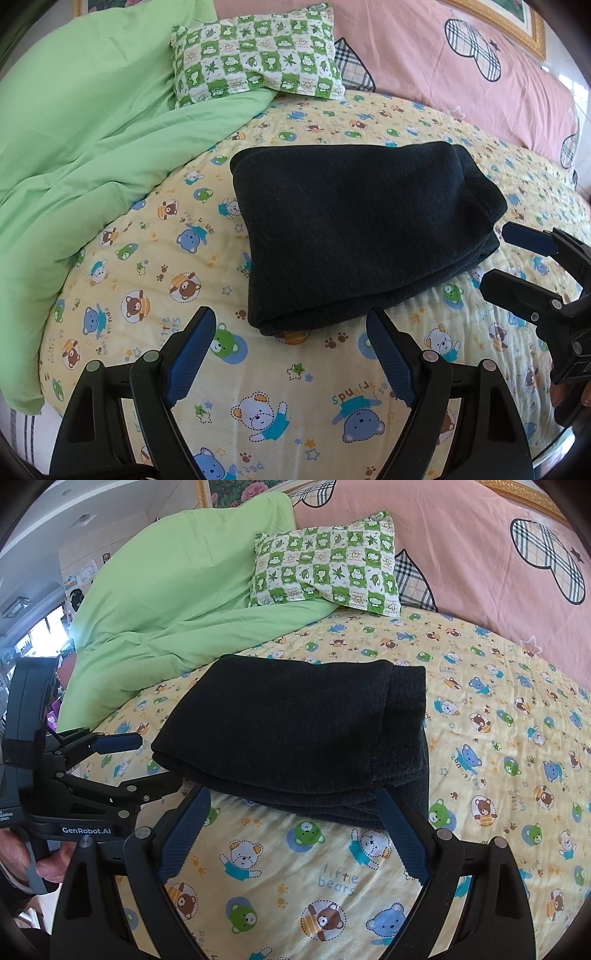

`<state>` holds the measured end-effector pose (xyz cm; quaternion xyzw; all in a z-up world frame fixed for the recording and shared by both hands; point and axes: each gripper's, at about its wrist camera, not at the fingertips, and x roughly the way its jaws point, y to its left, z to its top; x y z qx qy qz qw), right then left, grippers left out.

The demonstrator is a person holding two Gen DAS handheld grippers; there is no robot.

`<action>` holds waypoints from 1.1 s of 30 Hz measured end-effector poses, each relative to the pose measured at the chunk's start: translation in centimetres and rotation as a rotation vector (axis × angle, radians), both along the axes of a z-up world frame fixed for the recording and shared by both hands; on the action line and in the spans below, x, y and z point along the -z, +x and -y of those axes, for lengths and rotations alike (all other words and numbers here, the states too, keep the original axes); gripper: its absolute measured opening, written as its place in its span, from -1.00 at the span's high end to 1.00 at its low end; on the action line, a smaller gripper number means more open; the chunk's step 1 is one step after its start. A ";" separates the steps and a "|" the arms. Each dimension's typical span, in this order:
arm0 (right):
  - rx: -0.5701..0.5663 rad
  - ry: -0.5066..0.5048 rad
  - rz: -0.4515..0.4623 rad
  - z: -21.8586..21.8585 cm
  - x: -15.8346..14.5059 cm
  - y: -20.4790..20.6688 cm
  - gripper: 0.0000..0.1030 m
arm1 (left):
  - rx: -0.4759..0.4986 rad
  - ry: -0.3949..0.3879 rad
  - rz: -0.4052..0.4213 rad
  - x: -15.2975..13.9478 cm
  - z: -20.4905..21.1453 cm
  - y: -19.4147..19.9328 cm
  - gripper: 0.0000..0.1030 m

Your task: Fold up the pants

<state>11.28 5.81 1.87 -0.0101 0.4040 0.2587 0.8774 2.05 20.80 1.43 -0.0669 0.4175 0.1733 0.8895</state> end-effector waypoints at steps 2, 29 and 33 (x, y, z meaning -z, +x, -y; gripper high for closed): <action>-0.002 -0.001 0.002 0.0 0.0 0.1 -0.78 | -0.001 -0.002 0.002 -0.2 -0.1 0.1 -0.63; 0.009 0.019 0.021 0.7 -0.9 1.1 -0.78 | -0.018 0.005 0.016 -1.0 -1.0 2.3 -0.63; 0.018 0.026 0.023 1.2 -1.1 1.2 -0.78 | -0.018 0.016 0.025 -1.4 -1.1 2.4 -0.63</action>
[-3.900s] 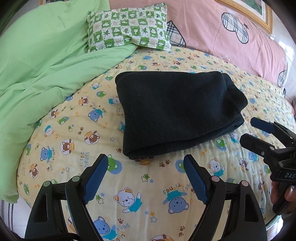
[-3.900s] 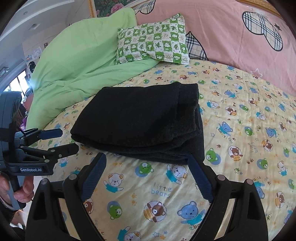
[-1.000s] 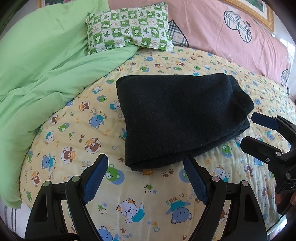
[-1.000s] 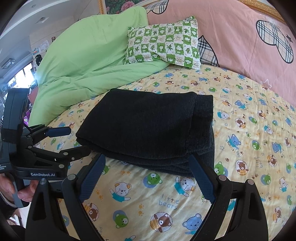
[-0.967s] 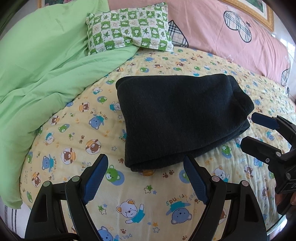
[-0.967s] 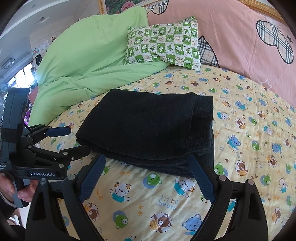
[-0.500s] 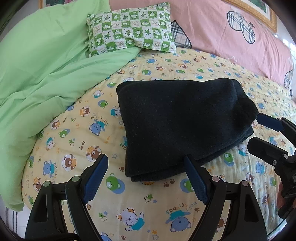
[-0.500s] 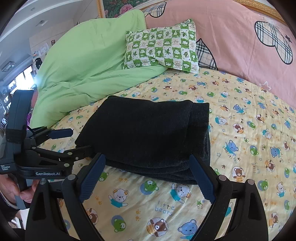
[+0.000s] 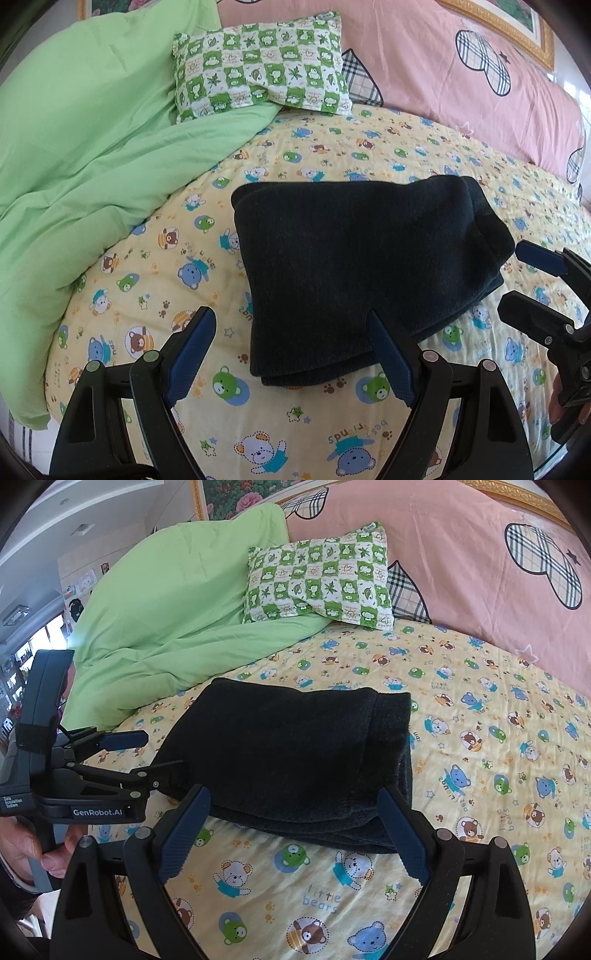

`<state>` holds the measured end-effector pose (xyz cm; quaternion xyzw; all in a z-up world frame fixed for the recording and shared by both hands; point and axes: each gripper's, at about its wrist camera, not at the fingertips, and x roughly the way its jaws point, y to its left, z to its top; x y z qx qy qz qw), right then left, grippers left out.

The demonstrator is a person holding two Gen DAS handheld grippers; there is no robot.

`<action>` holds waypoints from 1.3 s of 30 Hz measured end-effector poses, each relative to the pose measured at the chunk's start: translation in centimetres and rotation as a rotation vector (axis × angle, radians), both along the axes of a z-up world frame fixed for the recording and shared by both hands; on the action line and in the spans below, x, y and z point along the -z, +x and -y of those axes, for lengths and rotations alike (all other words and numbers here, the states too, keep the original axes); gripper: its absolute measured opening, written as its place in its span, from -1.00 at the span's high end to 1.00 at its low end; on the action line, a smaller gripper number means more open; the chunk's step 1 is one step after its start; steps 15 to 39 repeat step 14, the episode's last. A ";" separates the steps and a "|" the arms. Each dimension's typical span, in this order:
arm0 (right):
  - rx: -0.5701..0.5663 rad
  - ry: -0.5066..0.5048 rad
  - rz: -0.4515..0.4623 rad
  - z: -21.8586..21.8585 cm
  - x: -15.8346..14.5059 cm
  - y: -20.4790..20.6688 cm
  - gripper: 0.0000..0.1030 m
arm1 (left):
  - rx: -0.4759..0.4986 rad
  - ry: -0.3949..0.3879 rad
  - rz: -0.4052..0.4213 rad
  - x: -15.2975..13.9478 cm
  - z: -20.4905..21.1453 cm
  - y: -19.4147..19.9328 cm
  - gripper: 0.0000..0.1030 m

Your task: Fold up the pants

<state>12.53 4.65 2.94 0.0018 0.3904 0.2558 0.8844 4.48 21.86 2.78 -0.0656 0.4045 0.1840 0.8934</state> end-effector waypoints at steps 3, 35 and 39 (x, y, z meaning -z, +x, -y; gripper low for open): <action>0.010 0.006 -0.001 0.5 0.0 0.1 -0.78 | -0.005 0.013 0.001 0.0 0.0 0.3 -0.63; 0.045 0.035 -0.014 1.5 0.2 0.5 -0.78 | -0.010 0.031 -0.017 -0.1 0.2 1.5 -0.63; 0.045 0.035 -0.014 1.5 0.2 0.5 -0.78 | -0.010 0.031 -0.017 -0.1 0.2 1.5 -0.63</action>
